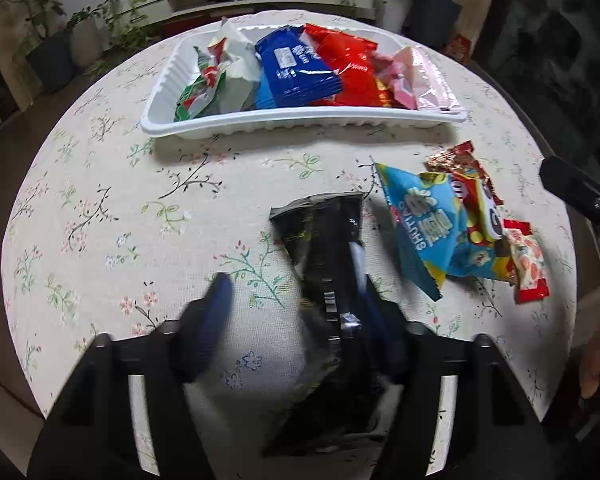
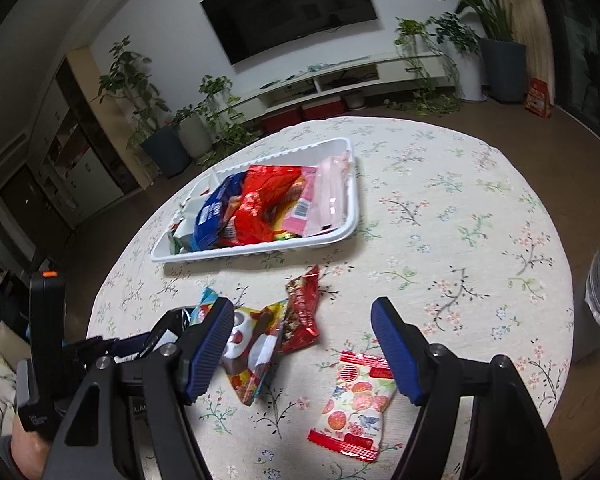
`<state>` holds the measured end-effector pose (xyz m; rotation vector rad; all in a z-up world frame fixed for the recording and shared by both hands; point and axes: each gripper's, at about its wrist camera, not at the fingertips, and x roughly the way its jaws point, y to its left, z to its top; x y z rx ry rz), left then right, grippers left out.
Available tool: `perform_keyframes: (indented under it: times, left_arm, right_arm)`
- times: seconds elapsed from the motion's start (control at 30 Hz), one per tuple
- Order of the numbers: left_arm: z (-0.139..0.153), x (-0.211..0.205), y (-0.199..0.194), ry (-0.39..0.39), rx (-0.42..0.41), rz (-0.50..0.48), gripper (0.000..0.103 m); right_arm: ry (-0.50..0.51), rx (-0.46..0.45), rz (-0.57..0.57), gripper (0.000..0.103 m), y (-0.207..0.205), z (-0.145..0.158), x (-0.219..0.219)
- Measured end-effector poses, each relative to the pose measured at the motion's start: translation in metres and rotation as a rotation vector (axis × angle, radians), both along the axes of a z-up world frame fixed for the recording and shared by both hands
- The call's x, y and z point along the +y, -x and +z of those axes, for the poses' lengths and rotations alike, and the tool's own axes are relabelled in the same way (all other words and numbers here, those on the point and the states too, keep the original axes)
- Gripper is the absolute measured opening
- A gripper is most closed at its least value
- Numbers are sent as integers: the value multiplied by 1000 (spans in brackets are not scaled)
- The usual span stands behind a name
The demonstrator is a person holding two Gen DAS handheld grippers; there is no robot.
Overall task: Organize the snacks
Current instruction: 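Grasp the black packet with the left tool and lift it, then grasp the blue panda-print bag with the right tool while the left tool holds the black packet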
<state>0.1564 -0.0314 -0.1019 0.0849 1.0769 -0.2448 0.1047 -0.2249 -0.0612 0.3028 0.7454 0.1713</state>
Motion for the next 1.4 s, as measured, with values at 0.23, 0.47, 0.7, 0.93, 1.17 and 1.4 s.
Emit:
perform_keyframes:
  times: [0.23,0.47,0.7,0.93,1.17,1.4]
  left_arm:
    - [2,8,2,13,7,-37,26]
    - [4,34,17,100,10,-42,25]
    - [3,64,31,209,-22,-18,25]
    - [1,74,30,259,-37,-19,25]
    - [-1,78,32,291,-47,-36,25]
    - [-1,79,33,301,-53,-45,24]
  right_arm:
    - [79,-32,145,74,3,3,27]
    - [328,-97,450,74,12,5,83]
    - [583,-17,645,74,-15,-4,104]
    - [669,76,816,74,-35,-14,116]
    - [735,188,875,64,-49,-36,126]
    - [582,274,843,45,-60,-35,118]
